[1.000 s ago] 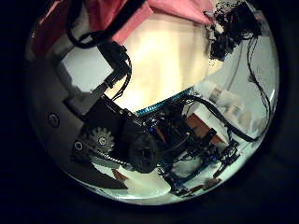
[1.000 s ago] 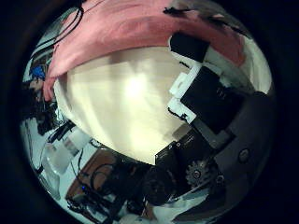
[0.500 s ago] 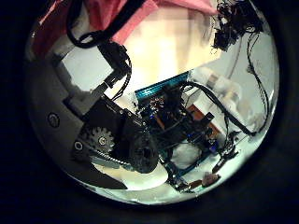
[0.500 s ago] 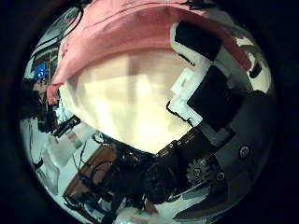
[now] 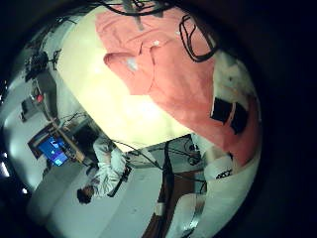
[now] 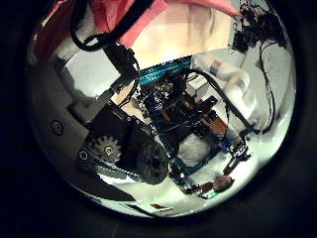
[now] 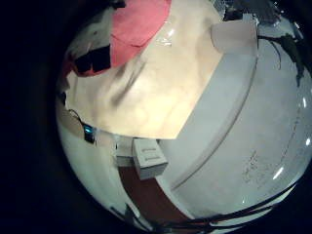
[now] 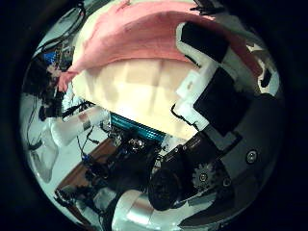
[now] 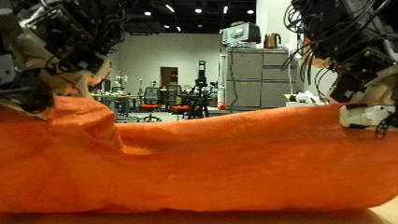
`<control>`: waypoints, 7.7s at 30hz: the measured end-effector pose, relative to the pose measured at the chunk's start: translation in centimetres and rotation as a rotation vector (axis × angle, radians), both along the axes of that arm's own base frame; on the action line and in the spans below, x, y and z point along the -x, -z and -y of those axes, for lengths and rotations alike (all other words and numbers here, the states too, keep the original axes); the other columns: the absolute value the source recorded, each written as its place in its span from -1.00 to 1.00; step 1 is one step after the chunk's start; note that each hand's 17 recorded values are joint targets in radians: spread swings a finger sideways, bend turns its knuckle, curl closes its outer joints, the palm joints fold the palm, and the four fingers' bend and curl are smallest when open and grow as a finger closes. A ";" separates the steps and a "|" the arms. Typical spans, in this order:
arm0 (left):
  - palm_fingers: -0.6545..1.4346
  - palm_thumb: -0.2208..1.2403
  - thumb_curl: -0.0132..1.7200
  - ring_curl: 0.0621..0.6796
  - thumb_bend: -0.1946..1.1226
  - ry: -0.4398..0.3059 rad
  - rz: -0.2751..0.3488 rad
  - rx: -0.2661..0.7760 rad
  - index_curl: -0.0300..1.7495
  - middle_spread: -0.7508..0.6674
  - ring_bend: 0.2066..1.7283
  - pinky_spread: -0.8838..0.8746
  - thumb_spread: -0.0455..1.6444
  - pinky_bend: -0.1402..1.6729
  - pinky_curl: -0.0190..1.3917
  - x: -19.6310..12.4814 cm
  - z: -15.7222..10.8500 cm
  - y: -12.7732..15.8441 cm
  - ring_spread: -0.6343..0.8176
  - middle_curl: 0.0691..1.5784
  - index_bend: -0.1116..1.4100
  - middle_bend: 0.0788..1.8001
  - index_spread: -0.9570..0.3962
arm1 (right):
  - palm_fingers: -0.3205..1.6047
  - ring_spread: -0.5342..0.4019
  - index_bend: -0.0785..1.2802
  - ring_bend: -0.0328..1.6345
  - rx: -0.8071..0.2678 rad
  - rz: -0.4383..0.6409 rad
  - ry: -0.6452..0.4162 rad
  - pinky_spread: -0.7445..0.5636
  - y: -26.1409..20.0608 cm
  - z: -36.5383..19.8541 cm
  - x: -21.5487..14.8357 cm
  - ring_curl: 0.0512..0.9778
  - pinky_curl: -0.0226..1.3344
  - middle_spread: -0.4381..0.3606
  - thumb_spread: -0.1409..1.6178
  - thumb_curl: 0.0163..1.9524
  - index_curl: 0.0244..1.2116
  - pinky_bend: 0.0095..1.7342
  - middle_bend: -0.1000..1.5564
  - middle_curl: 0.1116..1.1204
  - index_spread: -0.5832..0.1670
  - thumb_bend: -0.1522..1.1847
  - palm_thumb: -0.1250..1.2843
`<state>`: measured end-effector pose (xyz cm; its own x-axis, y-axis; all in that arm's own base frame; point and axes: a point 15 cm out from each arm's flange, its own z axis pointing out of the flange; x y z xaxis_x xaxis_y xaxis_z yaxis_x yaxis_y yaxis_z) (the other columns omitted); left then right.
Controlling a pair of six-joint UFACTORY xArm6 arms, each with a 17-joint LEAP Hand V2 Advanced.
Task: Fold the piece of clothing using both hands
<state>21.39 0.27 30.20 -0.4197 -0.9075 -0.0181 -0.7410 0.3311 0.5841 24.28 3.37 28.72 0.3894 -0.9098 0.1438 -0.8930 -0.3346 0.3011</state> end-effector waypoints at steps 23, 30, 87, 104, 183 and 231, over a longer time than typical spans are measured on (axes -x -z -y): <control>0.61 0.58 -0.11 0.57 -0.72 -0.068 0.051 -0.004 0.75 -0.93 0.44 -0.77 0.17 0.36 -0.13 -13.2 -1.7 -1.8 -0.77 0.70 -0.63 -0.32 -0.37 | 0.55 -0.32 0.68 0.69 -0.013 0.055 0.064 -0.32 -1.5 -1.6 -12.8 0.19 0.01 -0.30 0.59 -0.37 0.31 0.44 0.62 0.29 -0.11 -0.78 0.70; 0.60 0.59 -0.11 0.58 -0.72 -0.086 0.084 0.015 0.76 -0.94 0.46 -0.77 0.18 0.36 -0.12 -17.5 -2.3 0.0 -0.76 0.70 -0.62 -0.32 -0.35 | 0.54 -0.30 0.68 0.69 -0.018 0.061 0.082 -0.30 0.1 -1.9 -16.6 0.19 0.02 -0.29 0.60 -0.36 0.31 0.45 0.63 0.29 -0.11 -0.78 0.69; -0.63 0.09 -0.51 -0.37 -0.73 -0.403 0.457 0.132 -0.42 0.76 -0.51 0.61 0.45 -0.27 -0.41 -31.4 -5.3 4.3 0.62 -0.43 -0.74 -0.97 0.67 | -0.43 -0.30 -0.29 0.25 -0.147 0.522 0.309 -0.12 -2.0 0.1 -35.1 -0.20 -0.30 -0.33 0.96 -0.79 -0.06 -0.01 0.02 -0.04 -0.52 -0.77 -0.07; -0.52 0.07 -0.57 -0.51 -0.73 -0.321 0.286 0.130 -0.69 0.80 -0.67 0.64 0.44 -0.41 -0.51 -19.5 -0.4 6.6 0.71 -0.76 -0.70 -0.92 0.69 | -0.69 0.50 -0.60 -0.42 0.015 0.141 0.078 0.67 4.4 6.2 -22.1 -0.61 -0.55 0.01 0.42 -0.77 -0.35 -0.41 -0.47 -0.46 -0.48 -0.81 -0.27; -0.42 0.22 -0.58 -0.45 -0.73 -0.265 0.314 0.335 -0.75 0.61 -0.71 0.57 0.44 -0.45 -0.52 -14.2 0.4 7.1 0.62 -0.77 -0.67 -0.88 0.70 | 0.54 -0.31 0.68 0.66 0.032 0.528 -0.114 -0.37 -10.7 0.4 -22.7 0.22 -0.01 -0.27 0.41 -0.36 0.33 0.42 0.61 0.32 -0.14 -0.79 0.72; -0.42 0.28 -0.54 -0.47 -0.73 -0.569 0.303 0.309 -0.72 0.62 -0.69 0.56 0.40 -0.44 -0.52 -5.7 -12.1 6.3 0.63 -0.74 -0.66 -0.88 0.72 | -0.56 -0.37 -0.42 0.34 -0.355 0.410 -0.568 -0.42 2.7 -37.4 -25.5 -0.10 -0.16 -0.26 0.53 -0.45 -0.14 0.35 -0.10 -0.15 -0.66 -0.79 0.39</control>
<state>27.10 12.34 23.86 0.1030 -0.9666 0.2348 -0.9630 -0.0378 0.2669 49.79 40.77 26.03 0.7877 -0.6054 0.1145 -0.5727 -0.7879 -0.2262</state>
